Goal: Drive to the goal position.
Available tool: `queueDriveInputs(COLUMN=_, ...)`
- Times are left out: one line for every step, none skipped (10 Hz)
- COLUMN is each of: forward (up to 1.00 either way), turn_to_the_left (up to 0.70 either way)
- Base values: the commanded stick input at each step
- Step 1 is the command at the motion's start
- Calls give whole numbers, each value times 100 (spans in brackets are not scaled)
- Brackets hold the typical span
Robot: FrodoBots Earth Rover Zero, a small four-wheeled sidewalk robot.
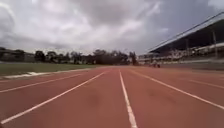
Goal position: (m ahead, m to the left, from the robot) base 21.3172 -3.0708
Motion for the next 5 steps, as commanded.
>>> queueDriveInputs(forward=60, turn_to_the_left=-15)
queueDriveInputs(forward=60, turn_to_the_left=-9)
queueDriveInputs(forward=60, turn_to_the_left=0)
queueDriveInputs(forward=60, turn_to_the_left=0)
queueDriveInputs(forward=60, turn_to_the_left=0)
